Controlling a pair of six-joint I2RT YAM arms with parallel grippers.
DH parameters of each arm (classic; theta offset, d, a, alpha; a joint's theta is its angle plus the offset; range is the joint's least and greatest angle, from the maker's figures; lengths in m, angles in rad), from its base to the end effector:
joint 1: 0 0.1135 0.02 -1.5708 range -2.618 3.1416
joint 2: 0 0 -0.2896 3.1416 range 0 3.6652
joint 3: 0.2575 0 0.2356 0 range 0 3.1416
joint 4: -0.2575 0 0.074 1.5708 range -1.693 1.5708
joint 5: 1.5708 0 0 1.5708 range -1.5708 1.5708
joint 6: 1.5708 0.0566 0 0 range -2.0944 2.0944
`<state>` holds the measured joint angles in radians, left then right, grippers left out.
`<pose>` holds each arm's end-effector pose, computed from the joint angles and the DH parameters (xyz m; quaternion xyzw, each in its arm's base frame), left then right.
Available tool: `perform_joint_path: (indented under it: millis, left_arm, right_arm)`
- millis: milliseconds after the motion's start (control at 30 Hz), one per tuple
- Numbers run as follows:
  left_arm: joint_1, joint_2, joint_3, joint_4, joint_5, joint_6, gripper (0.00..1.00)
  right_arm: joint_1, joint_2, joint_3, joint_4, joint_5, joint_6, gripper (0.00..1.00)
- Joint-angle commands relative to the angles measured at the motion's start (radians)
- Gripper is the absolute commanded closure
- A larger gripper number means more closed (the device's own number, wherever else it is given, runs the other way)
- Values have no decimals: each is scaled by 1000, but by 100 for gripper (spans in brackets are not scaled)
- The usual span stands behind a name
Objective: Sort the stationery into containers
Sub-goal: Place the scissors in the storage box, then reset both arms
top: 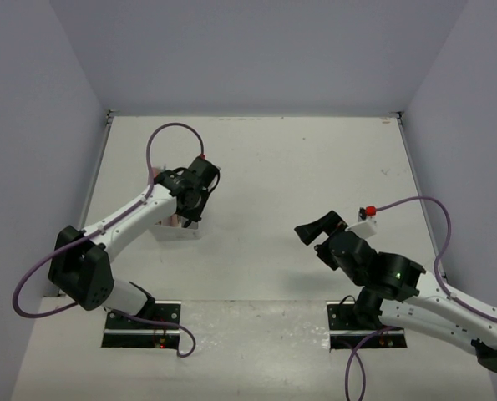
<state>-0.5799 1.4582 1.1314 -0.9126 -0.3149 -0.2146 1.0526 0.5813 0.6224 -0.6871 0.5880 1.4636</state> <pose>0.2305 -0.1300 0.2641 0.1515 0.9626 0.0796 0.2100 0.0767 0.0712 0.2689 0.3013 0.8122 0.3265 0.3781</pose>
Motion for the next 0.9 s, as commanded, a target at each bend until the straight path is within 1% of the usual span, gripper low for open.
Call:
perform_joint_path:
  millis: [0,67,167,300,333,367,400,467,500,533,567,600,667,700,733,767,867]
  left_arm:
    - [10,6,-15,53,11,20,65]
    - [11,11,-16,53,11,19,57]
    - [11,10,-4,37,2,10,51]
    - [11,-71,26,35,7,-14,39]
    - [11,-88,40,41,8,-15,35]
    - [11,-124,45,48,14,-15,33]
    - [11,-159,50,56,20,-14,32]
    - [11,-233,49,81,17,-16,26]
    - [11,-256,38,101,17,-16,19]
    - [11,-283,37,101,13,-17,19]
    - [11,-311,30,113,10,-19,13]
    - [11,-370,-6,166,8,-16,0]
    - [11,-433,-36,205,-42,-20,0]
    - [10,-488,-61,230,-106,-34,0]
    - [11,-524,-65,235,-118,-38,0]
    - [11,-578,-103,285,-164,-39,0]
    - [12,-694,-156,356,-292,-27,0]
  right_arm:
    - [-5,14,8,14,53,2,1]
    - [-3,17,8,14,49,-5,1]
    - [-5,17,11,15,49,-15,1]
    - [-3,29,25,14,55,-43,1]
    - [-3,34,33,14,58,-68,1]
    - [-3,45,51,18,67,-98,1]
    - [-3,56,69,22,75,-133,1]
    - [-3,70,108,40,82,-319,1]
    - [-5,81,145,40,91,-426,1]
    - [-3,81,166,40,96,-428,1]
    - [-5,84,182,38,99,-485,1]
    - [-3,83,211,17,119,-597,1]
    - [-3,68,241,-20,142,-644,1]
    - [-3,57,274,-67,159,-670,1]
    - [-5,55,300,-102,162,-675,1]
    - [-4,49,342,-163,177,-690,1]
    - [-5,38,450,-315,245,-698,1]
